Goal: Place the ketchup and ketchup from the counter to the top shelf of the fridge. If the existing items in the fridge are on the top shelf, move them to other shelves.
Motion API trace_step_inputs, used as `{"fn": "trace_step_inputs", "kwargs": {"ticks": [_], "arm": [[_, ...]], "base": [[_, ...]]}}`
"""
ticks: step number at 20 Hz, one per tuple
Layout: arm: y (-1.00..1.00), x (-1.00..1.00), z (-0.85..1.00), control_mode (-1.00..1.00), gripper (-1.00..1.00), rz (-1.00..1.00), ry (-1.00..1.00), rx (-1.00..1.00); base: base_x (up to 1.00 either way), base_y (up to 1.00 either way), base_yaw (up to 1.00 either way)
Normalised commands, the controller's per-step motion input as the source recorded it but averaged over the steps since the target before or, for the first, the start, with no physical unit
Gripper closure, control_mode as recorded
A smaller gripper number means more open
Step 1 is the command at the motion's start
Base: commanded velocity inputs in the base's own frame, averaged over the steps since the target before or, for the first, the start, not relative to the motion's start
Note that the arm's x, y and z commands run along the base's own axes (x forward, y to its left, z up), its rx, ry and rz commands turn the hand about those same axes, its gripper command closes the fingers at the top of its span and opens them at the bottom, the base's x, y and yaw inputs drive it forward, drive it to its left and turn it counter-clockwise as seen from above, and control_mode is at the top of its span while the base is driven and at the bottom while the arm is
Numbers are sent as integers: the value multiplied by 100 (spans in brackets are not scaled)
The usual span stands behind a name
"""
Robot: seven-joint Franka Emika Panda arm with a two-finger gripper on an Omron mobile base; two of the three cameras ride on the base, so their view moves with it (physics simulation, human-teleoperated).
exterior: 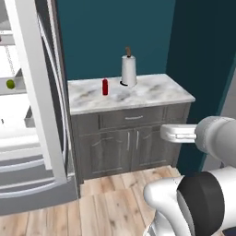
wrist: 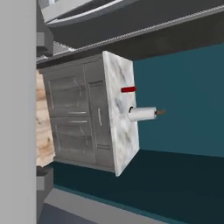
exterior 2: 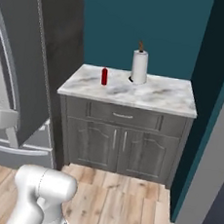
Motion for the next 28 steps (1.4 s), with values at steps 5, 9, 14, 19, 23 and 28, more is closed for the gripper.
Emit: {"fn": "trace_step_inputs", "kwargs": {"ticks": [5,9,14,19,23,28], "arm": [[0,0,0,100,-100,0,0,0],[0,0,0,100,-100,0,0,0],[0,0,0,100,-100,0,0,0],[0,0,0,100,-100,0,0,0],[0,0,0,100,-100,0,0,0],[0,0,0,100,-100,0,0,0]], "base": [[95,-13,1],[69,-19,0],[49,-33,6],[50,-21,3],[70,-11,0],[68,-8,0]]}}
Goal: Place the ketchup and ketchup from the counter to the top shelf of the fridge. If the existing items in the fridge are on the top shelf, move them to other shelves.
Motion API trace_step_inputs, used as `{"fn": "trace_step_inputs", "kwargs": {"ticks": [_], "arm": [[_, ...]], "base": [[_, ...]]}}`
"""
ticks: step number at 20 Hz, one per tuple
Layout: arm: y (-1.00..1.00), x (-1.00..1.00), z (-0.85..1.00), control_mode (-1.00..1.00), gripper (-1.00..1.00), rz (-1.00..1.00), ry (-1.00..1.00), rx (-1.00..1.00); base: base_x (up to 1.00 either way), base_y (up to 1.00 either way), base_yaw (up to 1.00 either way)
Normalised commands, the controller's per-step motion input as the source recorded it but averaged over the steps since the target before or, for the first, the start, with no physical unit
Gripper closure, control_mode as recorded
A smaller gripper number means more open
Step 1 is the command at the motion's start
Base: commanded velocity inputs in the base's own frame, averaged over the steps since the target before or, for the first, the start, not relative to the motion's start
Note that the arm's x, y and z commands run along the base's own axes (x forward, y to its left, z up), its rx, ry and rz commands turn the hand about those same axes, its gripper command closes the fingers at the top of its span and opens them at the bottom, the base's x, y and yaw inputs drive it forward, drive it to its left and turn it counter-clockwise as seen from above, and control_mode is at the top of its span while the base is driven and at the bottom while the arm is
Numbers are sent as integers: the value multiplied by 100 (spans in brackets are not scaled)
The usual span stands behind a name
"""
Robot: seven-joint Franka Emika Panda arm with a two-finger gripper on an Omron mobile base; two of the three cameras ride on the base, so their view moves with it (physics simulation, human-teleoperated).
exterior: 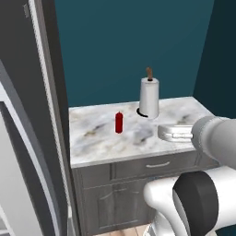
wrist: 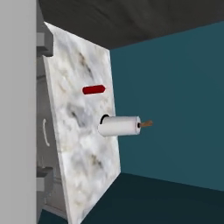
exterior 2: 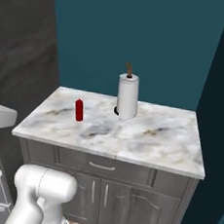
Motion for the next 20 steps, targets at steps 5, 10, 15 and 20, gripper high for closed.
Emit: {"fn": "trace_step_inputs", "kwargs": {"ticks": [5,10,15,20], "arm": [[0,0,0,100,-100,0,0,0],[-16,41,-14,-100,-100,0,15,0],[-30,80,-51,-100,-100,3,31,0],[-10,69,-77,-100,-100,6,27,0]], "base": [[57,-16,0],[20,-10,0],[0,0,0],[0,0,0]]}}
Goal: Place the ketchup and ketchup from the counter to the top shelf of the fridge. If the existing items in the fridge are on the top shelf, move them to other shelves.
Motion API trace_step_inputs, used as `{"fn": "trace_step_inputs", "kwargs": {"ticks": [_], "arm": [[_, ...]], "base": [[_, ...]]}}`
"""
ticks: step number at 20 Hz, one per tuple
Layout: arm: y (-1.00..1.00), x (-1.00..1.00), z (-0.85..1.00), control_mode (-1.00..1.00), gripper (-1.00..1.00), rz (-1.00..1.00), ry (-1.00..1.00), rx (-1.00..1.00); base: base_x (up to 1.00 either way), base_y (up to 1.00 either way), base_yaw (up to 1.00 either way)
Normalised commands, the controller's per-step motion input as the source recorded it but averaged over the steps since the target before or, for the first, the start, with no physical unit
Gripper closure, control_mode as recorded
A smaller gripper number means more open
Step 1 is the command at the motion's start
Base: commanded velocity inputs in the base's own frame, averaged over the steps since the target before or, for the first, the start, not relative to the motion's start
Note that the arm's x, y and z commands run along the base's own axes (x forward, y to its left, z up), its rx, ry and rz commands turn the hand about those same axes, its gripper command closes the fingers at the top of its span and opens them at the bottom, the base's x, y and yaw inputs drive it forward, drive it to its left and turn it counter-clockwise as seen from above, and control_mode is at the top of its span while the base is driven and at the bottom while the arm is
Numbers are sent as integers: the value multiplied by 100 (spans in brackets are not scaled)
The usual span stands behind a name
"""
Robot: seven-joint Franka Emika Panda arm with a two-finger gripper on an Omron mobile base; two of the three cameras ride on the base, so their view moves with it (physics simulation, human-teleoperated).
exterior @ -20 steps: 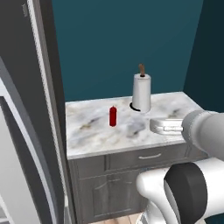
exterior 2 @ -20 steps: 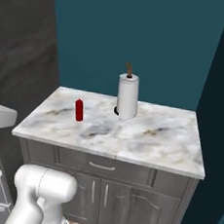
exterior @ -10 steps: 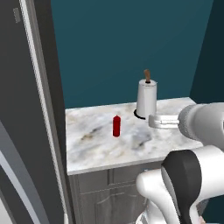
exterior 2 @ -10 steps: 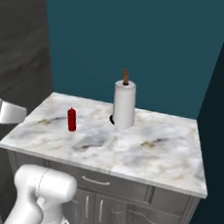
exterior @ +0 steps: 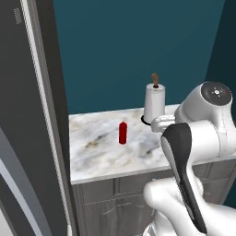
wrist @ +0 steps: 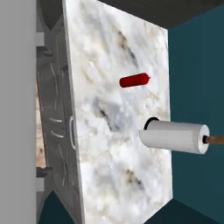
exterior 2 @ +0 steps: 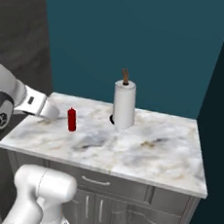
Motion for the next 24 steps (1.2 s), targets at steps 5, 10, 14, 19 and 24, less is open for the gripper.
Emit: {"fn": "trace_step_inputs", "kwargs": {"ticks": [5,10,14,19,24], "arm": [[0,77,-83,-100,-100,6,16,0],[4,76,-76,-100,-100,6,1,5],[29,96,-56,-100,-100,2,0,0],[38,97,-48,-100,-100,0,0,0],[20,82,-29,-100,-100,0,2,0]], "base": [[0,0,0],[0,0,0],[0,0,0],[0,0,0],[0,0,0]]}}
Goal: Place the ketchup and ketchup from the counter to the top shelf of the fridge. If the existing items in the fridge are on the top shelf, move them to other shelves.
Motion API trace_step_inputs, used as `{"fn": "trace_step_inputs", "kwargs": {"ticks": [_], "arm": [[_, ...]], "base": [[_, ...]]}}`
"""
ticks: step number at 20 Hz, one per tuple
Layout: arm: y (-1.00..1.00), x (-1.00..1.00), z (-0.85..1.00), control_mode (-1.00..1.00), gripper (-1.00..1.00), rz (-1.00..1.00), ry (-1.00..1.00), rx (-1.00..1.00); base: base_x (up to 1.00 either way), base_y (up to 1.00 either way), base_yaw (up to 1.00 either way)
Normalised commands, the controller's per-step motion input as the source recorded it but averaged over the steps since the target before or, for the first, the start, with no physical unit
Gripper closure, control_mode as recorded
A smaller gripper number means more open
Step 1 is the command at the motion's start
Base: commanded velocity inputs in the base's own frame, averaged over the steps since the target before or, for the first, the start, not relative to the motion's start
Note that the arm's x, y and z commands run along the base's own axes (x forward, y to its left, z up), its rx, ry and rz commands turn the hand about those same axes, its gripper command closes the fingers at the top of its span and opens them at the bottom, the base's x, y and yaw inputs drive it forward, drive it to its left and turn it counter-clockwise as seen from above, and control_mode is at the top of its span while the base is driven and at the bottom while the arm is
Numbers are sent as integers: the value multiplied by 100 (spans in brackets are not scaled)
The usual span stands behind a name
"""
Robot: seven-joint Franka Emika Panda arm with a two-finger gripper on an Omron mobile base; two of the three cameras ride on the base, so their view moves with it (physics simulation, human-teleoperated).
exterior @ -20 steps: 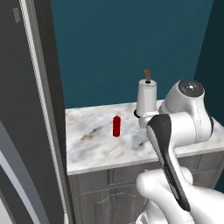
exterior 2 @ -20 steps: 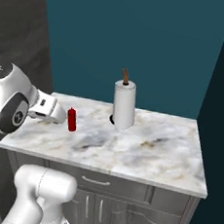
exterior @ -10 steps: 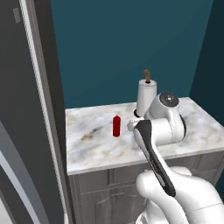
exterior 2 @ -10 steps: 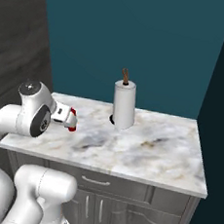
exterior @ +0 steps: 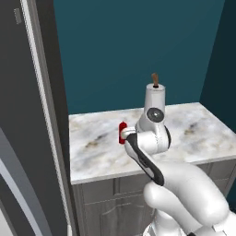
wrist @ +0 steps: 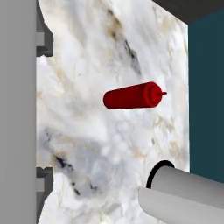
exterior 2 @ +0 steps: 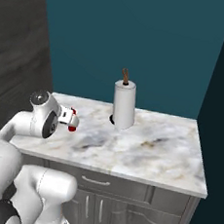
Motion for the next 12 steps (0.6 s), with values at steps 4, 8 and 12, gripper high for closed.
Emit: {"fn": "trace_step_inputs", "kwargs": {"ticks": [4,8,12], "arm": [[6,68,-22,-100,-100,0,8,0],[0,56,-6,-100,-100,2,9,0],[1,43,-1,-100,-100,1,7,0]], "base": [[0,0,0],[0,0,0],[0,0,0]]}}
